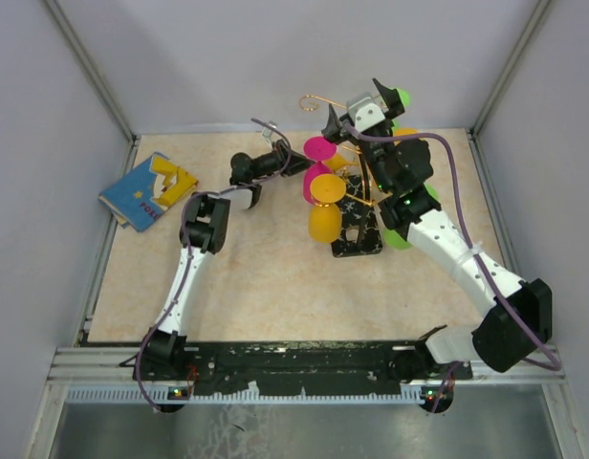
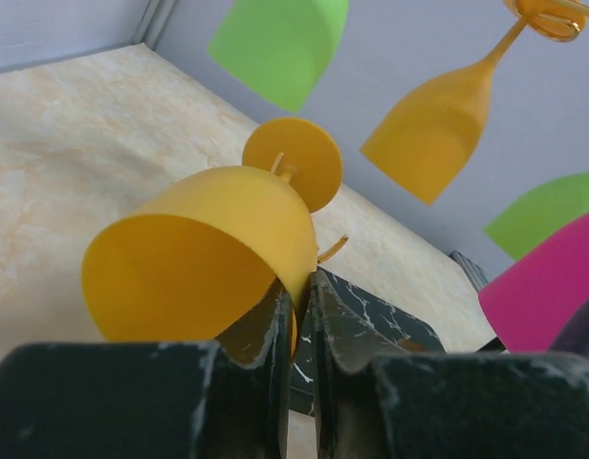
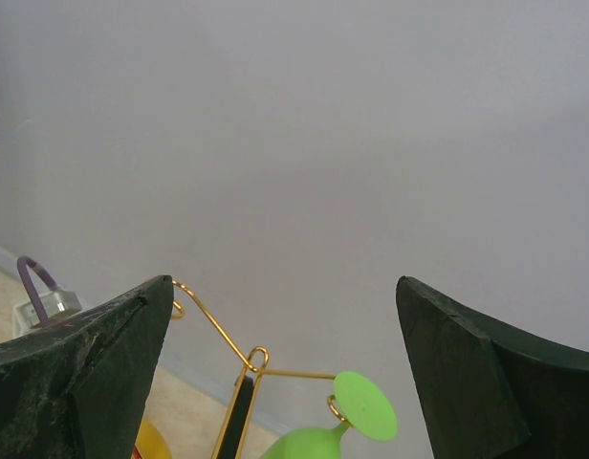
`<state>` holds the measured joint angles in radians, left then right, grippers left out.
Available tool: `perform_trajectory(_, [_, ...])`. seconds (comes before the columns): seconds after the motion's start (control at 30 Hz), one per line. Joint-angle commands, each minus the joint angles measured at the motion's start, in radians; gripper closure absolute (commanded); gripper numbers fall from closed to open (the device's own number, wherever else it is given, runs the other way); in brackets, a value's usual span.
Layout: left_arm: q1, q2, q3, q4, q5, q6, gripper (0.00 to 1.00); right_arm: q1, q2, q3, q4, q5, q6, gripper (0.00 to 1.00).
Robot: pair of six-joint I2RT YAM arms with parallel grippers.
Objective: Place the wine glass upside down on the wine glass rack
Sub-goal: Pick up the wine glass at the center of the board.
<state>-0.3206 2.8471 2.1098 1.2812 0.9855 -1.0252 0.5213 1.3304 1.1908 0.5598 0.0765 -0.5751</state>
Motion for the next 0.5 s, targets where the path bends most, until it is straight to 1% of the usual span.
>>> perform_trajectory(0.0, [0.018,0.018,-0.041,0.194,-0.026,-0.154,1.00,-0.004,-0.025,0.003,0.066,-0.024,0.001,0.01])
perform_trajectory(0.2, [0.025,-0.015,-0.118,0.352,-0.014,-0.265,1.00,-0.004,-0.027,-0.003,0.071,-0.034,0.011,0.01])
perform_trajectory(0.47, [0.023,-0.011,-0.090,0.477,-0.070,-0.394,1.00,-0.004,-0.043,-0.024,0.075,-0.035,0.023,0.01])
